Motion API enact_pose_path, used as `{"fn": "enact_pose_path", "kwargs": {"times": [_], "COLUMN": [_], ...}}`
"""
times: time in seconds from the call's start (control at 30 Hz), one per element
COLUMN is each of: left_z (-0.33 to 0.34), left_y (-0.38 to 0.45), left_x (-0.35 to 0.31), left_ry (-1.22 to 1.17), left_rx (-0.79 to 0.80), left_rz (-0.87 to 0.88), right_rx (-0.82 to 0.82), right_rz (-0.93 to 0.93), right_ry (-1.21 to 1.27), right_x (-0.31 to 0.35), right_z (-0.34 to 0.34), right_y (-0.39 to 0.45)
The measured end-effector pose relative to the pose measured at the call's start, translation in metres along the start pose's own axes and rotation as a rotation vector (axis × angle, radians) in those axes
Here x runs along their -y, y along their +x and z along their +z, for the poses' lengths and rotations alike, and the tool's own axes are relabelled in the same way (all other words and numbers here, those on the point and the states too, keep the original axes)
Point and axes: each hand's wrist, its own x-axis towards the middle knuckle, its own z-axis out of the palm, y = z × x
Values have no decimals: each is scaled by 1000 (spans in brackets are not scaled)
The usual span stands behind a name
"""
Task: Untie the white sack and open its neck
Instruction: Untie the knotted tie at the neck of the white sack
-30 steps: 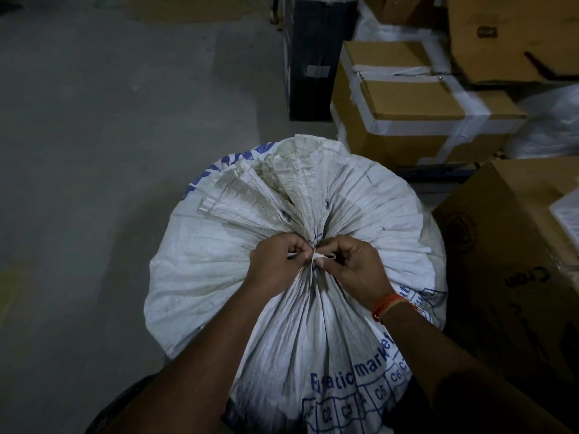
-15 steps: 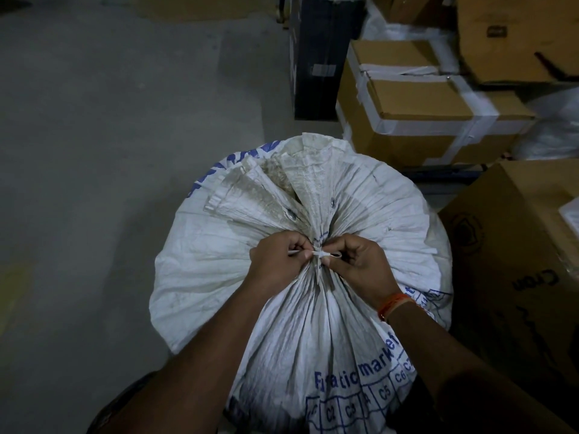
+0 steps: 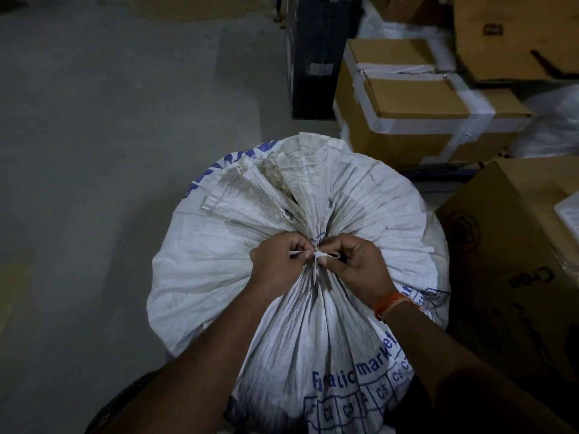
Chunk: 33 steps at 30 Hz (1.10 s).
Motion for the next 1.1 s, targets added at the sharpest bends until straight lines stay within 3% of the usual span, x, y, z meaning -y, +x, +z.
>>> {"fn": "enact_pose_path", "kwargs": {"times": [0.6, 1.1], "left_z": [-15, -6], "left_y": [4, 4], "left_x": [4, 4], "left_ry": [57, -12], "left_rx": [55, 6], "left_rz": [63, 60], "right_rx": [-2, -6], "right_rz": [1, 5], "right_ry": [4, -24], "right_x": [-1, 1], "right_z": [-1, -1], "right_y": [1, 1]}}
